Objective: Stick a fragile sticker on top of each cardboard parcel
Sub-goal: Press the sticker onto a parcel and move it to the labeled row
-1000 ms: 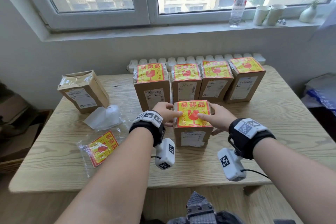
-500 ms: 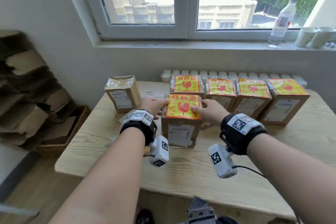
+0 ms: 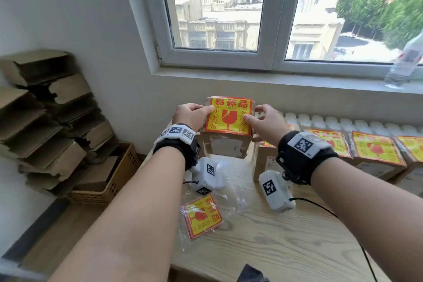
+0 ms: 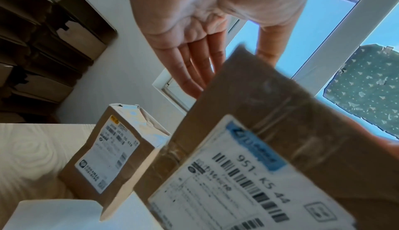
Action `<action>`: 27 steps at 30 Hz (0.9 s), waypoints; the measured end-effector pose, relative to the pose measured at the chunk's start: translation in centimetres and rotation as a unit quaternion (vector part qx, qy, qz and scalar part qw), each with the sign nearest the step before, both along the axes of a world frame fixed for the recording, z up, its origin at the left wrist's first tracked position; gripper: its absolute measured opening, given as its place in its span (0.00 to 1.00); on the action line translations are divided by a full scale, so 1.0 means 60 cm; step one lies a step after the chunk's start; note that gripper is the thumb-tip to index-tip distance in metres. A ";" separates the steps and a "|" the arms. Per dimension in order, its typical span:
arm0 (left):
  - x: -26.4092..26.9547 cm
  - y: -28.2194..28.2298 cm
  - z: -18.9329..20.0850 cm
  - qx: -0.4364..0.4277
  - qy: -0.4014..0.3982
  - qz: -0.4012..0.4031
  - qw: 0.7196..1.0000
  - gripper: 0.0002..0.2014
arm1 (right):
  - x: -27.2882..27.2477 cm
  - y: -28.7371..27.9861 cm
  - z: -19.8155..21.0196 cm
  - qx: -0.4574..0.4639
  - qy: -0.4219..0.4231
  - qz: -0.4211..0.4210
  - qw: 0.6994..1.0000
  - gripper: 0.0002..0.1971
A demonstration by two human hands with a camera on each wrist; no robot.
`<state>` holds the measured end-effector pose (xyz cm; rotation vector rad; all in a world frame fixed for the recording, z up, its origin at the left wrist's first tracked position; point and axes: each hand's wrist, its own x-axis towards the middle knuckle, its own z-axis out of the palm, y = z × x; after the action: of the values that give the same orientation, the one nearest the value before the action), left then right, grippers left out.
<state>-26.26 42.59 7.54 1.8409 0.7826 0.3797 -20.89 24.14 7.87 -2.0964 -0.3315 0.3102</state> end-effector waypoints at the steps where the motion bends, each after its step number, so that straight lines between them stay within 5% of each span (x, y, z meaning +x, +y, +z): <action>1: 0.012 0.006 -0.005 -0.012 -0.001 -0.013 1.000 0.13 | 0.010 0.006 -0.004 -0.003 -0.001 -0.005 1.000 0.26; 7: 0.067 0.029 -0.059 -0.063 0.023 -0.088 0.994 0.23 | 0.050 0.036 -0.045 -0.073 -0.014 -0.036 0.997 0.22; 13: 0.118 0.043 -0.122 -0.079 0.054 -0.126 0.987 0.23 | 0.083 0.059 -0.079 -0.198 -0.034 -0.061 0.978 0.19; 19: 0.155 0.054 -0.163 -0.058 0.095 -0.153 0.982 0.20 | 0.097 0.078 -0.102 -0.284 -0.046 -0.037 0.957 0.27; 27: 0.170 0.054 -0.181 0.044 0.186 -0.212 0.958 0.05 | 0.100 0.106 -0.126 -0.406 -0.041 0.011 0.913 0.06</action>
<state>-16.03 45.85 -3.32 2.1334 0.5974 -0.2191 -14.90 30.49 0.32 -2.9335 -0.3031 0.4200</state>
